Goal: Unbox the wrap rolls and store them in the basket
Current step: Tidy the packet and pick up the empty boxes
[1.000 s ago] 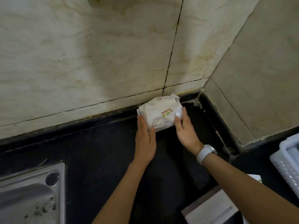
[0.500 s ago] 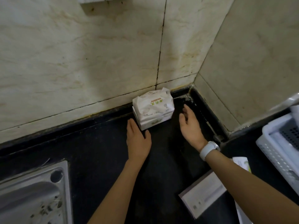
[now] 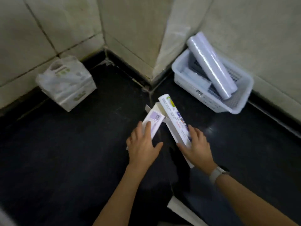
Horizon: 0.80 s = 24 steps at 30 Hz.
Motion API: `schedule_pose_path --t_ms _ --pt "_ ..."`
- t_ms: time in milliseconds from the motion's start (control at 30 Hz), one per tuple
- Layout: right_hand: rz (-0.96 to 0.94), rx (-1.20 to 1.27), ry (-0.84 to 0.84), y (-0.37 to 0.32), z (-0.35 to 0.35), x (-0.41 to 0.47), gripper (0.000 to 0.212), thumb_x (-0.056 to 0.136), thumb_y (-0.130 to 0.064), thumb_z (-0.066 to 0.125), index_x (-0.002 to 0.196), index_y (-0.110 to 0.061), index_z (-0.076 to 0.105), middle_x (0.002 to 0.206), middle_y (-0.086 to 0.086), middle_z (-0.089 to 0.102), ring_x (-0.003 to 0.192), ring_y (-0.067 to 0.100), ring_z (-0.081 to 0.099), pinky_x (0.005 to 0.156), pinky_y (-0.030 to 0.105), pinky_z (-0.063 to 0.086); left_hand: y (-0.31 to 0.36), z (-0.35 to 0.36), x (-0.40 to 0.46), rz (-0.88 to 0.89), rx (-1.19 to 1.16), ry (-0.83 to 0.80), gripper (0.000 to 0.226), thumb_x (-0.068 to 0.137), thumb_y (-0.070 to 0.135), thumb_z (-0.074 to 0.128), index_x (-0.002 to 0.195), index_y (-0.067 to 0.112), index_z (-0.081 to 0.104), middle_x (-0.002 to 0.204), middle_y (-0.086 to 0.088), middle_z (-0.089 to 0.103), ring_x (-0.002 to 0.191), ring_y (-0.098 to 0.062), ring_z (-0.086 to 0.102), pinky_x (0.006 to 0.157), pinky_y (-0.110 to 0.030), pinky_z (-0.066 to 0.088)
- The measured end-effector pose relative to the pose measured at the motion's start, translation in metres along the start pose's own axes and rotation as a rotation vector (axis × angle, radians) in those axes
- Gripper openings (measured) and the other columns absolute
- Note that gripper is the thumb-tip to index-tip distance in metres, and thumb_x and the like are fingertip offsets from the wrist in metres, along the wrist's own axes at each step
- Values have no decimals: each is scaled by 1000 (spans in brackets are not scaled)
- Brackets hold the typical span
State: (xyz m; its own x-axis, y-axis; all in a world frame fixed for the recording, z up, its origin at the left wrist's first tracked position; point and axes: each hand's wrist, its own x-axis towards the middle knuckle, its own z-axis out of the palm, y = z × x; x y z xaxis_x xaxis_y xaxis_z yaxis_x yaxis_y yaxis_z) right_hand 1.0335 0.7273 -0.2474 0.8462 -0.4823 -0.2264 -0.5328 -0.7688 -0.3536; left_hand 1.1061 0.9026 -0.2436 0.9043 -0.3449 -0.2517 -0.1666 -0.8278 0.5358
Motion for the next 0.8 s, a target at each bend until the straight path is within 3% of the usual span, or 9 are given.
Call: schedule_pose_path --t_ms 67,133,300,400,500,700,800 --pt "52 -98 -78 11 10 -17 90 73 -45 65 143 -27 11 139 4 34 123 28 36 98 45 36 -1 6 1 -23 107 12 86 81 40 62 144 26 6 153 -9 14 132 -31 28 105 -46 29" --pt "84 -97 -71 17 17 -26 84 79 -37 60 144 -24 7 134 7 40 119 28 38 96 44 39 -2 7 3 -36 150 41 85 81 28 62 145 27 6 149 -9 23 126 -32 35 101 -46 32" --pt "183 232 130 37 10 -49 61 83 -20 54 137 -25 27 131 7 49 112 29 50 89 40 46 19 4 -3 -9 -91 33 79 77 25 65 140 28 18 137 -12 37 120 -32 43 94 -49 42" --pt "218 445 211 66 -3 -86 57 82 -23 54 134 -30 29 133 1 49 112 26 53 93 38 45 56 17 -27 103 -256 -14 71 75 28 64 131 34 22 132 -4 40 112 -18 45 80 -33 40" --pt "278 586 266 109 -18 -145 56 82 -26 53 131 -36 28 132 -5 51 112 19 53 90 30 42 95 42 -66 241 -335 -138 69 74 25 64 132 31 27 131 0 42 99 -6 39 78 -25 35" --pt "541 682 531 202 -26 -329 61 83 -21 53 134 -37 23 125 -14 48 104 11 51 82 18 35 164 124 -197 457 -248 -450 75 76 17 63 139 31 25 136 -2 37 110 -21 46 85 -29 35" --pt "766 702 660 249 -7 -460 63 83 -19 49 136 -36 20 122 -11 51 97 17 54 78 29 42 199 183 -304 619 -125 -671 73 74 22 59 137 38 24 134 4 36 102 -15 45 82 -31 38"
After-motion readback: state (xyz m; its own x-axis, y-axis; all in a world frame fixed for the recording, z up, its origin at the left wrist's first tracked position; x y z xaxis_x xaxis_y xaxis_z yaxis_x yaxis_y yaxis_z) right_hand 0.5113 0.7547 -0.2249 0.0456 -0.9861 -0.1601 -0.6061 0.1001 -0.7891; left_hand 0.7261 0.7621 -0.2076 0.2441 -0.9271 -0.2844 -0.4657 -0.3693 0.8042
